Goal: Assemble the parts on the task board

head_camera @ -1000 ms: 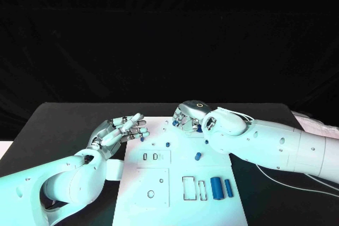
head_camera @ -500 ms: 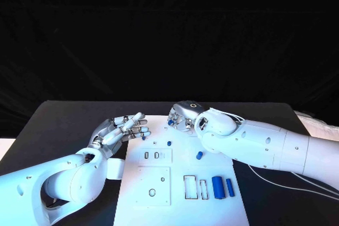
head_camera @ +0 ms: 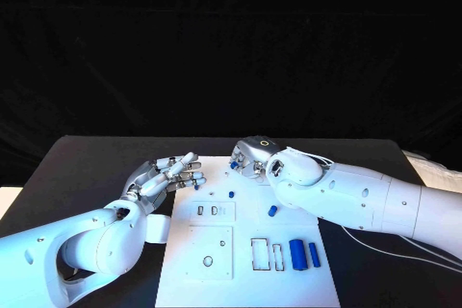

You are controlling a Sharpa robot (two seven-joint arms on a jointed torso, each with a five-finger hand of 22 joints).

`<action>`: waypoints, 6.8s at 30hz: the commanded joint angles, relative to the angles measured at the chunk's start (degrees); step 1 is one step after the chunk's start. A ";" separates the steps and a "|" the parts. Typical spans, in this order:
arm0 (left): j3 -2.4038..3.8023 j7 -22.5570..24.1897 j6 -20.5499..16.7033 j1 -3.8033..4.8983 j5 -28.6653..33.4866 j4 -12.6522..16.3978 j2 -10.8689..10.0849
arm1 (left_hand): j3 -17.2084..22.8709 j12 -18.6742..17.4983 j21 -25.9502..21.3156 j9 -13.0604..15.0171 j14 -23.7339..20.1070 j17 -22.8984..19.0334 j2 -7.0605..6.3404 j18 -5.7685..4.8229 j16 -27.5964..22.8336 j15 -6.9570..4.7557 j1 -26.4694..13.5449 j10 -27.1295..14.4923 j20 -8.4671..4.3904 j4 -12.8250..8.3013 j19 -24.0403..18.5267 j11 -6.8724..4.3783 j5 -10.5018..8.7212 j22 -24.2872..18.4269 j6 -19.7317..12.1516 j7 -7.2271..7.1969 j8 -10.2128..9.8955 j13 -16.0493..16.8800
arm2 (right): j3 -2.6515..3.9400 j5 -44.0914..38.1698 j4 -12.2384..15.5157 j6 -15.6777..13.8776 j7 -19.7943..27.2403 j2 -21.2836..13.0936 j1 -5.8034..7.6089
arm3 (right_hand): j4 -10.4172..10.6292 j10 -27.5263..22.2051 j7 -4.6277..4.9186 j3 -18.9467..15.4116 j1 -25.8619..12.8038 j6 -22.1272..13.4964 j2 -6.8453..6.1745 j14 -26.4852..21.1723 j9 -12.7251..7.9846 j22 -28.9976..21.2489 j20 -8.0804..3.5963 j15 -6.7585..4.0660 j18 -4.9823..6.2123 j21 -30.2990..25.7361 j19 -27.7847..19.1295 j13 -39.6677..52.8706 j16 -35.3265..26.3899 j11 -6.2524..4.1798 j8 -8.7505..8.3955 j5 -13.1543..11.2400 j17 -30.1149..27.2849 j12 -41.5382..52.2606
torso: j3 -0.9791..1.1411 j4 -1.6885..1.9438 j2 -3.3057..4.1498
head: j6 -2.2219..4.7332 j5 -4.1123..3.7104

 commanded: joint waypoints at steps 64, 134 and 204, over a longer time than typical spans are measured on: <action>0.05 -0.51 1.38 0.82 0.06 -0.07 0.37 | -0.17 -0.54 -0.59 -0.05 -0.21 0.18 0.57 0.58 -0.58 0.57 0.42 -0.09 0.15 -0.53 0.43 0.40 -0.16 -0.26 -0.08 0.23 -0.49 -0.10 | 0.83 -1.57 -1.71 4.49 -4.23 2.33 0.60 | 1.67 -1.71 0.58 -0.41 -1.23 -0.87 -2.16 -0.75 1.60 -3.70 0.45 0.36 0.17 -1.39 -2.61 -0.36 -2.69 0.86 -0.84 -0.88 -4.83 -0.47 | -0.09 0.07 0.24 | -1.65 1.25; 0.04 -0.61 1.80 1.13 -0.77 -1.48 -0.12 | -0.32 -0.67 -0.96 -0.02 -0.12 0.39 0.76 0.63 -1.04 0.57 0.68 -0.22 0.18 -1.06 0.67 0.36 -0.15 -0.48 -0.06 0.10 -0.78 -0.10 | 2.34 11.18 14.71 3.21 -3.05 -14.54 3.11 | 5.15 -4.50 2.15 -6.20 -3.02 -8.54 -8.40 0.26 -0.40 0.35 1.58 1.40 -0.59 0.70 -0.62 0.26 2.65 2.09 -1.03 3.11 -0.95 1.30 | 0.23 -1.61 -0.34 | -0.94 1.34; 0.04 -0.89 2.37 1.12 -1.39 -2.57 0.19 | -0.39 -0.71 -0.86 -0.03 0.32 0.64 0.92 0.69 -1.12 0.43 0.90 -0.29 0.07 -1.45 1.47 0.29 -0.15 -0.47 -0.06 0.01 -0.96 -0.11 | 2.01 6.44 5.86 6.36 -7.75 -10.32 0.69 | 8.22 16.13 -0.80 -15.56 9.72 -1.87 1.19 5.37 1.54 14.82 -0.38 -0.87 -3.45 7.33 7.31 85.81 32.04 -1.34 2.76 1.85 45.59 86.07 | 0.73 -2.00 -0.42 | -1.85 1.53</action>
